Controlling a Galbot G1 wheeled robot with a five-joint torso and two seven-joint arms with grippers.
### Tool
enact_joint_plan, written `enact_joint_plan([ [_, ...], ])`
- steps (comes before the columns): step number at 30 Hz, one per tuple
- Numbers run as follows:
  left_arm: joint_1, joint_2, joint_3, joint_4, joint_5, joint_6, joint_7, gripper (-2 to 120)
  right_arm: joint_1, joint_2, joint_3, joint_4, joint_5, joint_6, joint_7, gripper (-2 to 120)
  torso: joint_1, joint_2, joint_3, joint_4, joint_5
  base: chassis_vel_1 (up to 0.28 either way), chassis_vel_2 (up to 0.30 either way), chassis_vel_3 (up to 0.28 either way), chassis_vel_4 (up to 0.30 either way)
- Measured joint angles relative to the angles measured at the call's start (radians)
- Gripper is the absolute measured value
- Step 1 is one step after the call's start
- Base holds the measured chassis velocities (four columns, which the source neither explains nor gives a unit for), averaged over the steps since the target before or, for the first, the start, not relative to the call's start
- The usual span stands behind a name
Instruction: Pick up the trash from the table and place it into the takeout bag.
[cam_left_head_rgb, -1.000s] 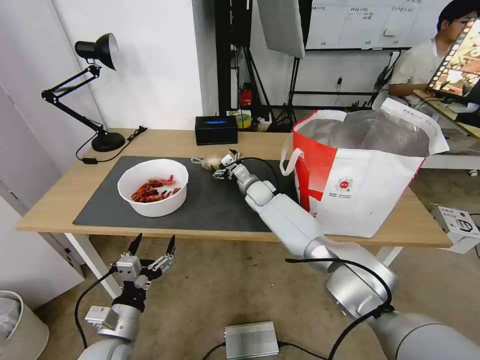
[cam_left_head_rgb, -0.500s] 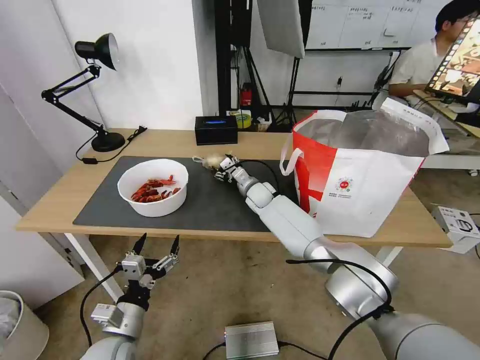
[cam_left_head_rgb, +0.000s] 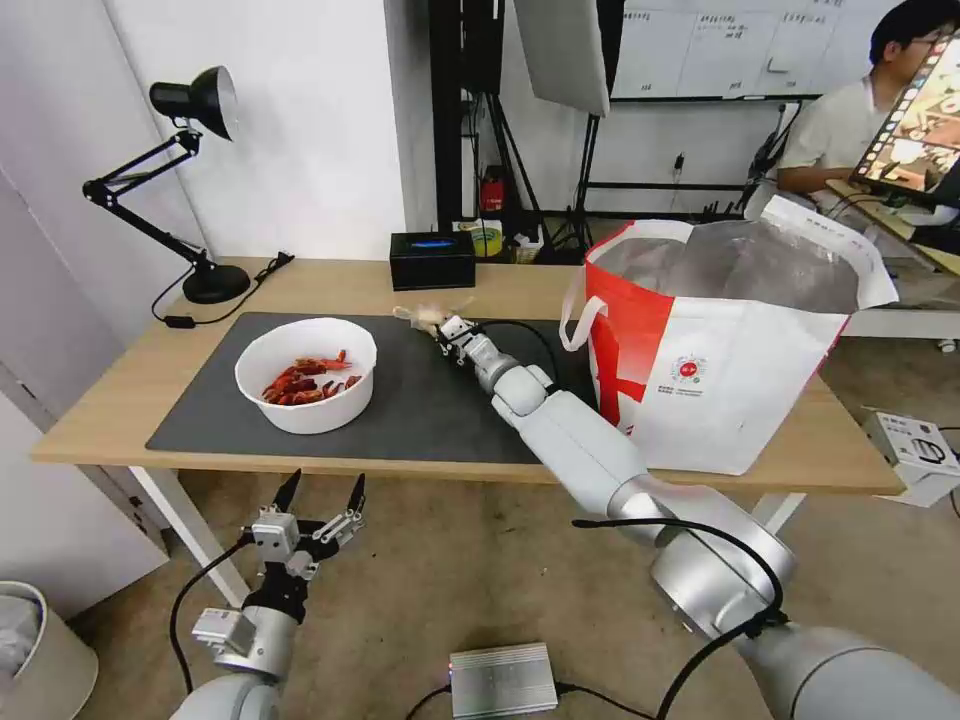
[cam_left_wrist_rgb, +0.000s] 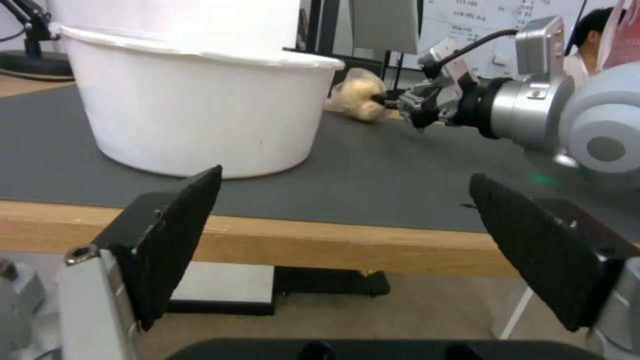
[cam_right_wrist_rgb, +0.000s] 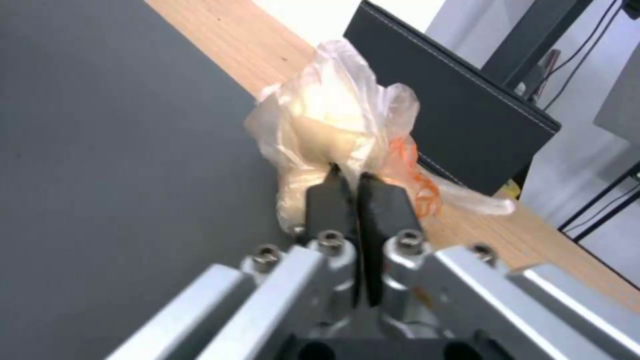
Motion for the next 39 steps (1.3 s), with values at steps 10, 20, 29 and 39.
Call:
enact_joint_plan([
  [10,0.009,-0.004,-0.008,-0.004,0.0,-0.004,0.001,100,-0.023,-0.001,0.001,0.025,0.0,0.0,0.006,0,0.0,0.0,0.0,0.0,0.0,0.0,0.0,0.0,0.0],
  [20,0.012,-0.003,-0.011,-0.015,-0.001,-0.005,0.002,100,-0.038,-0.005,0.008,0.108,-0.037,0.03,0.033,0,0.0,0.0,0.0,0.0,0.0,0.0,0.0,0.0,0.0],
  [29,0.011,0.007,-0.037,-0.023,-0.011,-0.003,0.002,100,-0.091,-0.051,-0.008,0.292,-0.111,0.045,0.076,0,0.0,0.0,0.0,0.0,0.0,0.0,0.0,0.0,0.0],
  [39,0.013,0.022,-0.048,-0.023,-0.016,0.0,0.001,100,-0.123,-0.15,-0.04,0.509,-0.122,-0.017,0.115,0,0.0,0.0,0.0,0.0,0.0,0.0,0.0,0.0,0.0],
])
